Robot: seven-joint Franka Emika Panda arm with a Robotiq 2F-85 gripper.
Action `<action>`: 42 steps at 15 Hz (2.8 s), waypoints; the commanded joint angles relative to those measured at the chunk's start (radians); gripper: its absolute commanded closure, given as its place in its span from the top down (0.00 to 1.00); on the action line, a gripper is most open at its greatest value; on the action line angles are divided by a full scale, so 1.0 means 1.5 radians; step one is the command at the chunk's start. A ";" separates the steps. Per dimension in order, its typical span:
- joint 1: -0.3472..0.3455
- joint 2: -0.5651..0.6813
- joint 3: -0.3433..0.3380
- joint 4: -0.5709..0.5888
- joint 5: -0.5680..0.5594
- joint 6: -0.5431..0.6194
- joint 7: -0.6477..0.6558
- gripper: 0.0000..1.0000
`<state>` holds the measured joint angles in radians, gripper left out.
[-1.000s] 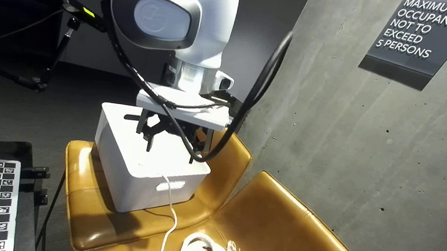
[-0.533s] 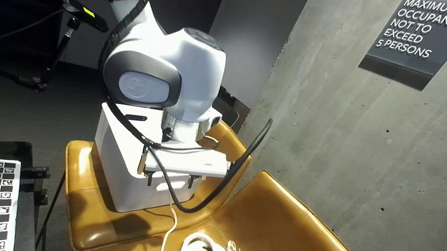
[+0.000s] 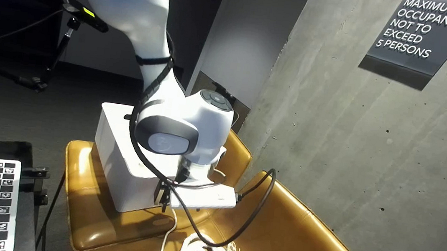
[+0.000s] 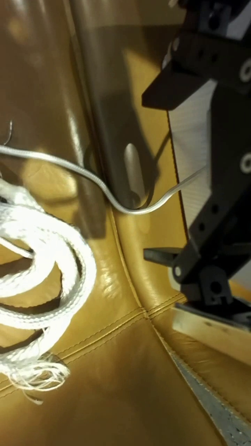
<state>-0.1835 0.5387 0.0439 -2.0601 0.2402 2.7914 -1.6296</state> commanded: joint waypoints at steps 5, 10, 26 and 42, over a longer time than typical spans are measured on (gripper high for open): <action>-0.002 0.159 -0.009 0.143 -0.116 0.017 0.144 1.00; 0.003 0.163 0.001 0.119 -0.161 0.031 0.216 1.00; 0.028 0.207 -0.067 0.109 -0.293 0.107 0.410 0.13; 0.099 -0.144 -0.074 0.039 -0.329 -0.034 0.710 0.01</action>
<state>-0.0339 0.4808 -0.1125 -1.9152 -0.2337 2.7790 -0.6251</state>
